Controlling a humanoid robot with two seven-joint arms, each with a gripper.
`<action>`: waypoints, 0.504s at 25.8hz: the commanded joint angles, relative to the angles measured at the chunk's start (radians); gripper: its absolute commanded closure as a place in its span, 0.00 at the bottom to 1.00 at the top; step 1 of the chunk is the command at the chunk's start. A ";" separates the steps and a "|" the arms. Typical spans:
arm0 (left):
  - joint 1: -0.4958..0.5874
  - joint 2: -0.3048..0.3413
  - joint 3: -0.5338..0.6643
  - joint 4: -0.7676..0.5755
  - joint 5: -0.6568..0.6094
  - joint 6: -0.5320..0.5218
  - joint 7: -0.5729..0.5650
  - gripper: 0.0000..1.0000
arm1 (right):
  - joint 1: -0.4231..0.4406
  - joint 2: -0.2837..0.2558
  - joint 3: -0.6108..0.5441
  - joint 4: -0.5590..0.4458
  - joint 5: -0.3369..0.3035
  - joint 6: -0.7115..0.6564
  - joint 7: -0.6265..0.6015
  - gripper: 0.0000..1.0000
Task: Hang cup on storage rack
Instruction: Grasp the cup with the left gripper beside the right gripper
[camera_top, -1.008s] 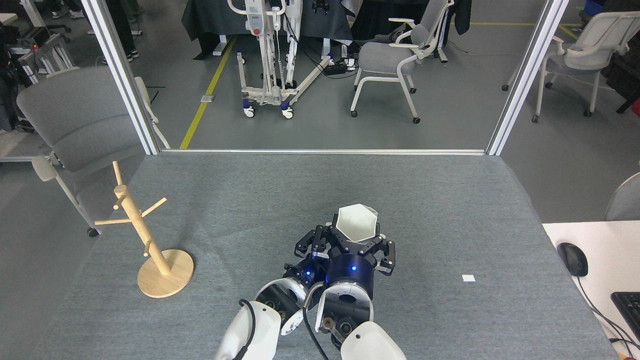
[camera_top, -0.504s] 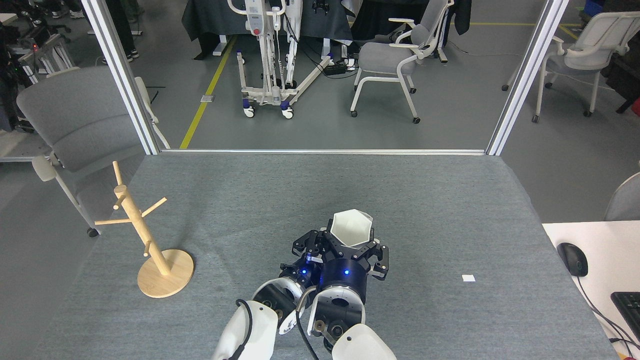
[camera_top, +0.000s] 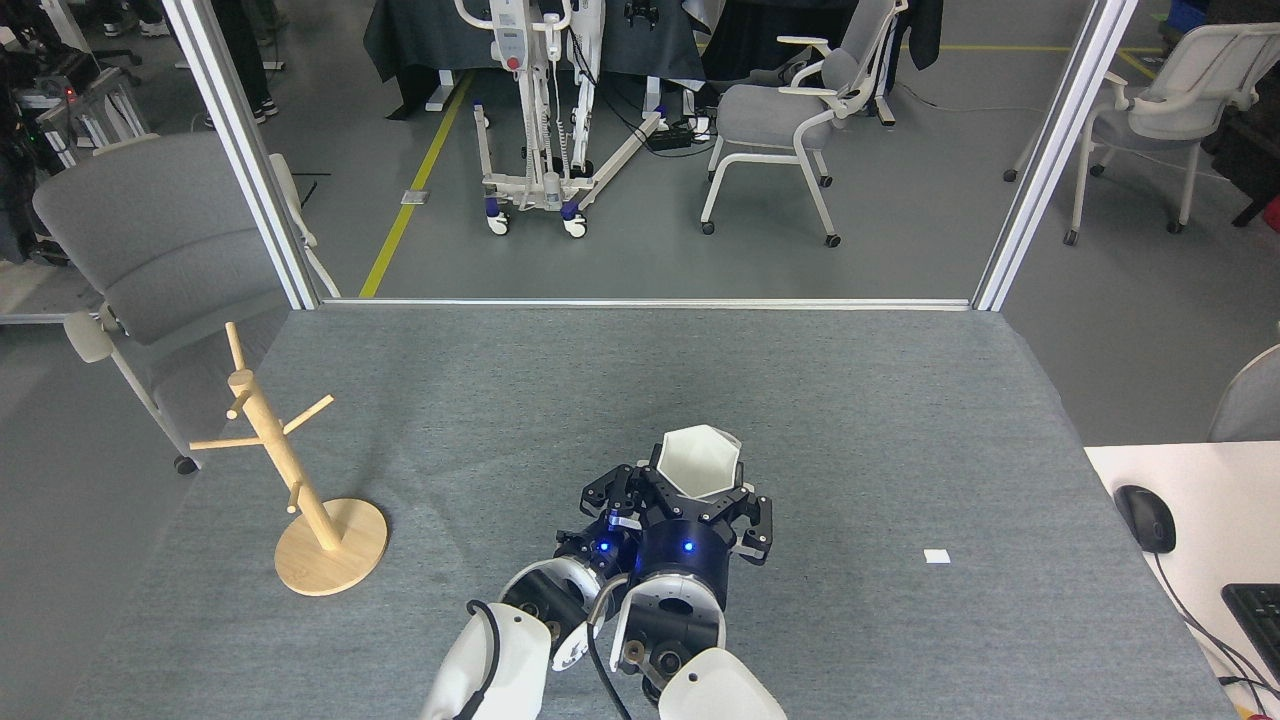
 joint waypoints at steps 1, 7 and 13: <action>0.000 0.002 0.000 0.001 0.000 -0.020 0.005 1.00 | -0.001 -0.002 -0.009 -0.001 0.000 -0.002 -0.005 0.03; 0.000 0.002 0.002 0.001 0.000 -0.020 0.004 1.00 | -0.007 0.000 -0.012 -0.002 -0.010 -0.015 -0.057 0.01; 0.009 0.006 0.002 0.000 0.002 -0.020 0.004 1.00 | -0.004 0.006 -0.015 -0.007 -0.017 -0.015 -0.249 0.02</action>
